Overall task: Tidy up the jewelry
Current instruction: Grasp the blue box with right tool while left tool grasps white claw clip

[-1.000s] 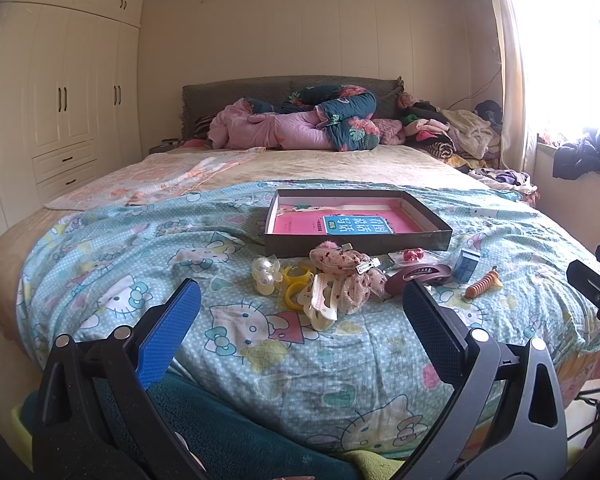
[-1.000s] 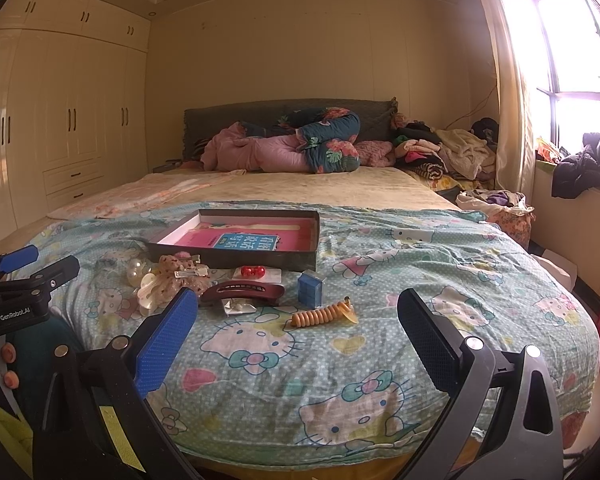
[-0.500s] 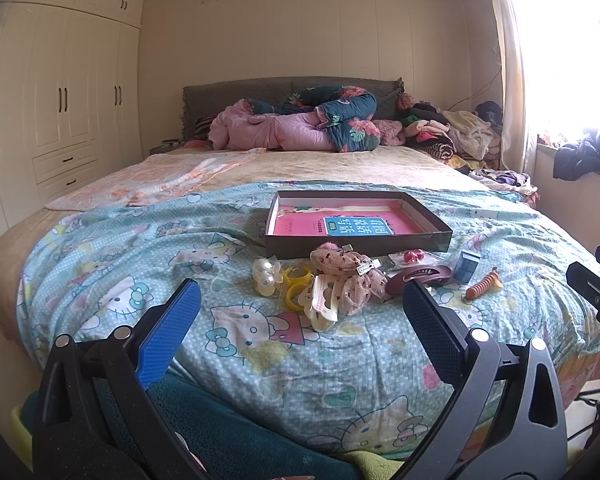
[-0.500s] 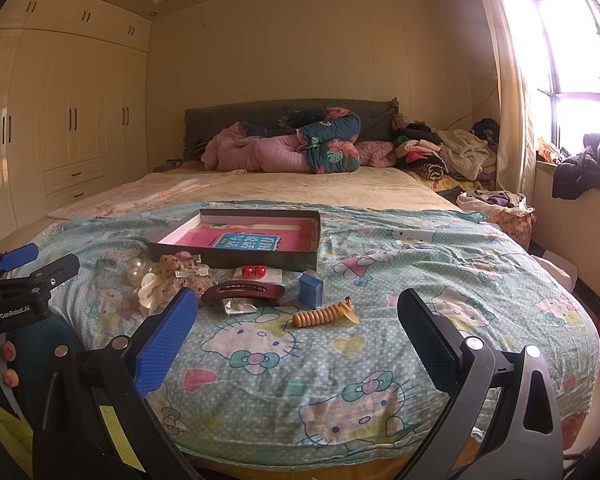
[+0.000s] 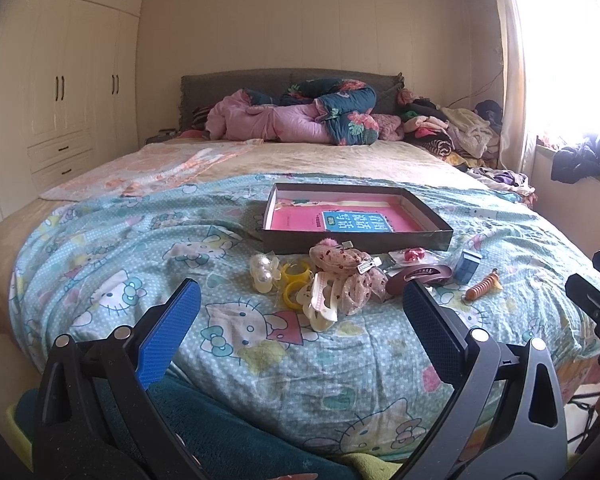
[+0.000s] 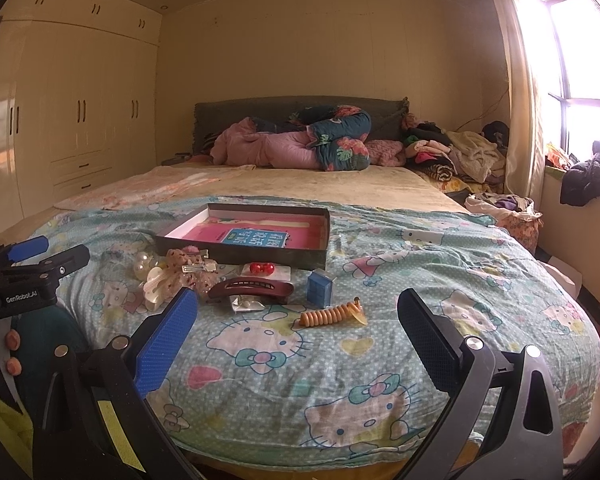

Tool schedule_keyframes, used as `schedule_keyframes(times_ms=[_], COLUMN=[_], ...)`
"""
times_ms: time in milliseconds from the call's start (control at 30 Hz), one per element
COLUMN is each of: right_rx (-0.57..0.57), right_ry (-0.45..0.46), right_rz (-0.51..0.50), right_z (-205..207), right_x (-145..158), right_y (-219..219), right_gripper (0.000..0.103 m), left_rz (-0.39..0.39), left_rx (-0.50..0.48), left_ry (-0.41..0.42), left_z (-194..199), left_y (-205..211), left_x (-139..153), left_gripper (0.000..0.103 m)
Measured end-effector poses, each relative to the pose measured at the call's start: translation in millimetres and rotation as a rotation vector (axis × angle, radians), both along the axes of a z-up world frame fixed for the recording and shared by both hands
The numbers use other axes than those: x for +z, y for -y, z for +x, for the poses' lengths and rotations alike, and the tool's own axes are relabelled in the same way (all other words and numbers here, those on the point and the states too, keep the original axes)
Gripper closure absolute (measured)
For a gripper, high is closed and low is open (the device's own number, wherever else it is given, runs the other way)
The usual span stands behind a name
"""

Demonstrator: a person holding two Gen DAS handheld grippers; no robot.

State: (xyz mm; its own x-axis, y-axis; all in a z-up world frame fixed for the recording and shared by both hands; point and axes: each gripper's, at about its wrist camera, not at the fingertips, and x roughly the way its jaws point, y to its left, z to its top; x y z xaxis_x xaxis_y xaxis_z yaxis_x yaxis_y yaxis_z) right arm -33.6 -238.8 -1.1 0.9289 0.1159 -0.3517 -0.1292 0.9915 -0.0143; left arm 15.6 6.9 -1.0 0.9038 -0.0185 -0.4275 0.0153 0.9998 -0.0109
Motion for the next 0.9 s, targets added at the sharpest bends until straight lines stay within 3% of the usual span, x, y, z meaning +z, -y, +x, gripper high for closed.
schedule_keyframes(times_ms=[533, 900], right_rx=[0.079, 0.075], right_ry=[-0.114, -0.179], right_rz=[-0.003, -0.018], right_z=[51.5, 95.4], right_x=[-8.5, -22.0], right_y=[-14.1, -7.9], right_gripper=[0.006, 0.006], left_rz=[-0.057, -0.016], left_rx=[-0.002, -0.035], left_ry=[-0.116, -0.245], left_z=[50.6, 103.0], left_y=[-13.0, 6.7], left_x=[-11.1, -36.9], left_gripper=[0.010, 0.010])
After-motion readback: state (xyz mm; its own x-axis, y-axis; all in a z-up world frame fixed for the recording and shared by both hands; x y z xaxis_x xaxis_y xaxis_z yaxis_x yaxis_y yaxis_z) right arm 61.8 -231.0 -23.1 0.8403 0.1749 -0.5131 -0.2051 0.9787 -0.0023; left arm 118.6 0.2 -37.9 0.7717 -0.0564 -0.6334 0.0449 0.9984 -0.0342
